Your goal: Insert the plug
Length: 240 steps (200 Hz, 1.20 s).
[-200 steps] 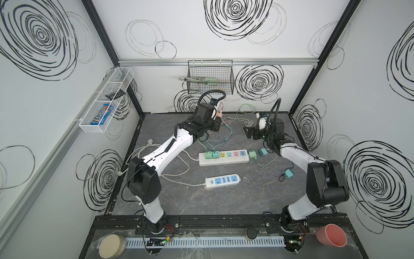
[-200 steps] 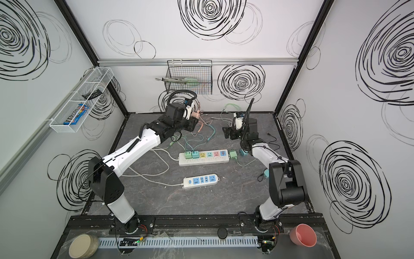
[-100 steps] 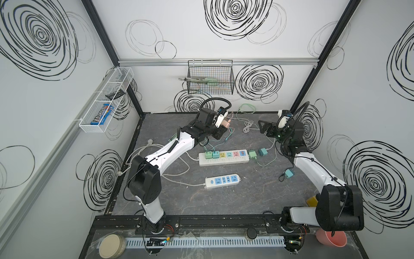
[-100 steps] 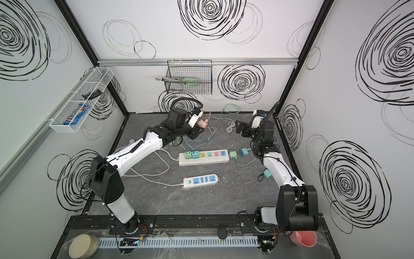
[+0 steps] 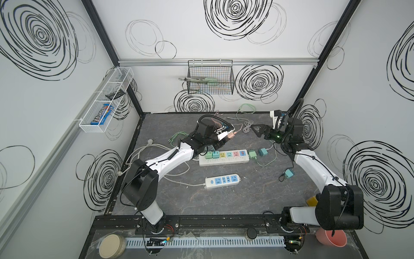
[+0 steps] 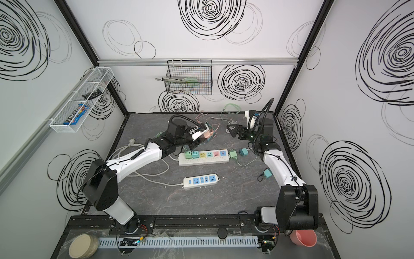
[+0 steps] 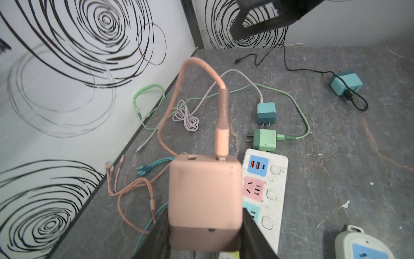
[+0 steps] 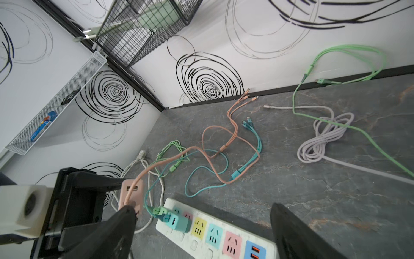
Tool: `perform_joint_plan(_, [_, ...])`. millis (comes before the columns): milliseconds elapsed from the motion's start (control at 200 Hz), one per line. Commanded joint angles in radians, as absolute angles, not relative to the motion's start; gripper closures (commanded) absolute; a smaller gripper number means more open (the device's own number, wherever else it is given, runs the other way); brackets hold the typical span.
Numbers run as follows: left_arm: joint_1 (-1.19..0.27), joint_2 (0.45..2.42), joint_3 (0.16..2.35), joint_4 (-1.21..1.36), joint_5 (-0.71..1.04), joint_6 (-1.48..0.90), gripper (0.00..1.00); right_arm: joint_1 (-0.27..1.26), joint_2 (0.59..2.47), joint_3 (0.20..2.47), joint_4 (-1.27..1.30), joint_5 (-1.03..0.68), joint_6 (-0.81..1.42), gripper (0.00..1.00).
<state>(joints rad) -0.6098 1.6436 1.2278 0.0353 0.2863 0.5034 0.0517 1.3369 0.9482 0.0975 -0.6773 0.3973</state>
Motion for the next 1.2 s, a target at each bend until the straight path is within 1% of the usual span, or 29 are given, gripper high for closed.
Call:
perform_joint_plan(0, [-0.624, 1.590, 1.193, 0.195, 0.333, 0.638, 1.00, 0.083, 1.307, 0.988, -0.044, -0.737, 0.326, 0.03])
perform_joint_plan(65, [-0.634, 1.582, 1.173, 0.220, 0.317, 0.674, 1.00, 0.105, 1.291, 0.991, -0.078, -0.728, 0.308, 0.03])
perform_joint_plan(340, [-0.655, 1.560, 1.117, 0.279, 0.311, 0.767, 1.00, 0.240, 1.249, 0.971, -0.071, -0.802, 0.238, 0.03])
perform_joint_plan(440, [-0.657, 1.555, 1.103, 0.298, 0.323, 0.774, 1.00, 0.270, 1.251, 0.962, -0.037, -0.787, 0.238, 0.02])
perform_joint_plan(545, [-0.658, 1.556, 1.098, 0.304, 0.336, 0.801, 1.00, 0.278, 1.272, 0.989, -0.069, -0.754, 0.239, 0.00])
perform_joint_plan(625, [-0.660, 1.554, 1.087, 0.321, 0.333, 0.822, 1.00, 0.278, 1.289, 1.001, -0.095, -0.754, 0.229, 0.06])
perform_joint_plan(806, [-0.668, 1.546, 1.095, 0.304, 0.316, 0.850, 1.00, 0.280, 1.316, 1.003, -0.085, -0.827, 0.250, 0.19])
perform_joint_plan(1031, [-0.672, 1.539, 1.082, 0.298, 0.318, 0.855, 1.00, 0.280, 1.325, 1.005, -0.062, -0.850, 0.289, 0.38])
perform_joint_plan(1196, [-0.680, 1.540, 1.074, 0.309, 0.315, 0.864, 1.00, 0.281, 1.336, 0.994, 0.003, -0.863, 0.351, 0.45])
